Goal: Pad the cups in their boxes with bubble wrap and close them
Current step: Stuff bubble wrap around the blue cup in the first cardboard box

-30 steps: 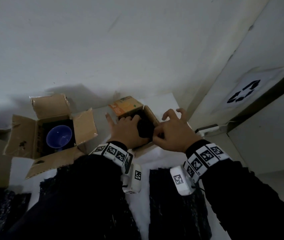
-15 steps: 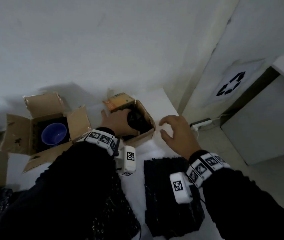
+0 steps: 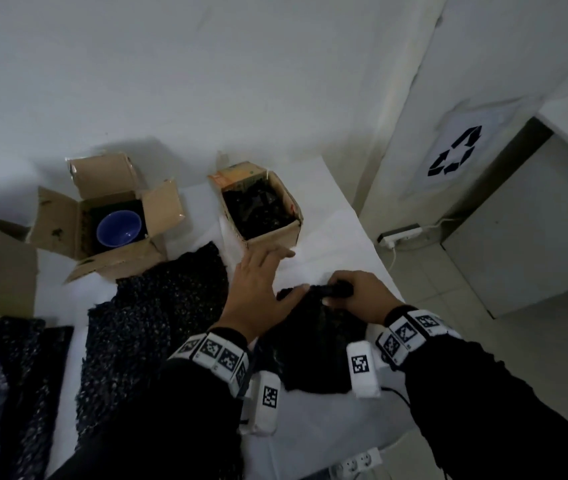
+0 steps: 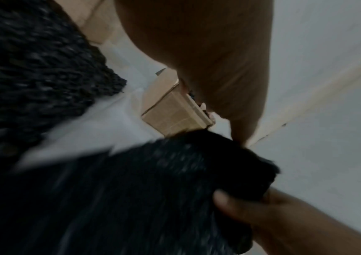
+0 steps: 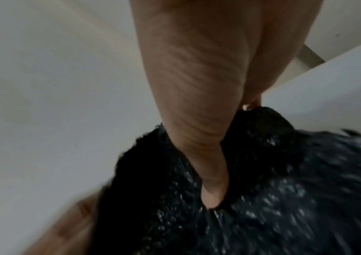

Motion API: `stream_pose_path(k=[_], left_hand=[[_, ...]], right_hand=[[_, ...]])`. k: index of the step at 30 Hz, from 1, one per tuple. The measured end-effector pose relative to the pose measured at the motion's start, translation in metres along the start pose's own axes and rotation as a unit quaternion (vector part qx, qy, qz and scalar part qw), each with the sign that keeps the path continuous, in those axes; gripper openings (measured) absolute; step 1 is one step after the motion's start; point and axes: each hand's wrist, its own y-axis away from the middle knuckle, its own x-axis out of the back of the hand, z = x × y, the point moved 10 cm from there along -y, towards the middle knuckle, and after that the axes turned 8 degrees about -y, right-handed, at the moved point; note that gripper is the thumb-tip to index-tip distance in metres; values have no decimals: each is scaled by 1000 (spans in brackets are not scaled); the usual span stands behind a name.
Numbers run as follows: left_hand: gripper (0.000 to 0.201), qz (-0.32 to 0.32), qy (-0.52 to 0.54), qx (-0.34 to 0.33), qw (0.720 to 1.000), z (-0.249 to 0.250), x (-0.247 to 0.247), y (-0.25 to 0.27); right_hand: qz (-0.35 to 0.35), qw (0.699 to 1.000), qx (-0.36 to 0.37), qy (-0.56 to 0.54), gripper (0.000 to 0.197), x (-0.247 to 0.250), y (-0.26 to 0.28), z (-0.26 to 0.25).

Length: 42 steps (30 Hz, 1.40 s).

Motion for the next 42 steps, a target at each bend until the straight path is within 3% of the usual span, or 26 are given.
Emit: stream_pose_path(k=[1, 3, 4, 7, 10, 13, 15, 19, 21, 25, 28, 31, 33, 36, 38, 42], left_hand=[[70, -61, 65, 36, 995, -5, -12, 8], [94, -191, 211, 134, 949, -10, -39, 27], [97, -217, 239, 158, 933, -11, -45, 32], [64, -180, 207, 182, 944, -26, -37, 28], [28, -177, 261, 222, 922, -35, -25, 24], [26, -141, 393, 282, 864, -43, -6, 12], [31, -57, 427, 321, 843, -61, 15, -3], [45, 129, 384, 358, 841, -102, 64, -34], [44, 159, 309, 332, 877, -108, 83, -52], [42, 42, 133, 246, 959, -99, 70, -78], [44, -37, -37, 179, 982, -91, 52, -85], [28, -83, -241, 99, 962, -78, 40, -93], [22, -140, -313, 89, 935, -81, 28, -96], [22, -198, -343, 76, 915, -85, 17, -103], [26, -201, -332, 67, 919, -83, 17, -111], [27, -229, -329, 65, 914, -83, 16, -115]], right_hand=[[-2, 998, 22, -62, 10, 6, 2, -10], [-1, 987, 36, -158, 9, 23, 6, -31], [2, 980, 34, -197, 7, 31, 7, -40], [38, 964, 26, -263, 3, 55, 0, -57], [65, 953, 16, -294, 5, 70, -12, -67], [85, 930, 10, -357, 10, 79, -25, -81], [121, 916, 2, -383, 16, 87, -40, -87], [221, 912, 7, -345, 26, 105, -76, -102], [261, 921, 16, -289, 26, 111, -88, -116], [240, 967, 24, -87, 27, 94, -124, -139], [191, 980, 8, 53, 26, 71, -152, -141], [220, 960, 34, 170, 35, 65, -159, -153], [257, 950, 81, 160, 42, 67, -156, -162], [233, 952, 169, 108, 26, 61, -158, -179], [178, 951, 205, 146, 19, 48, -163, -186], [134, 932, 192, 276, 34, 25, -165, -182]])
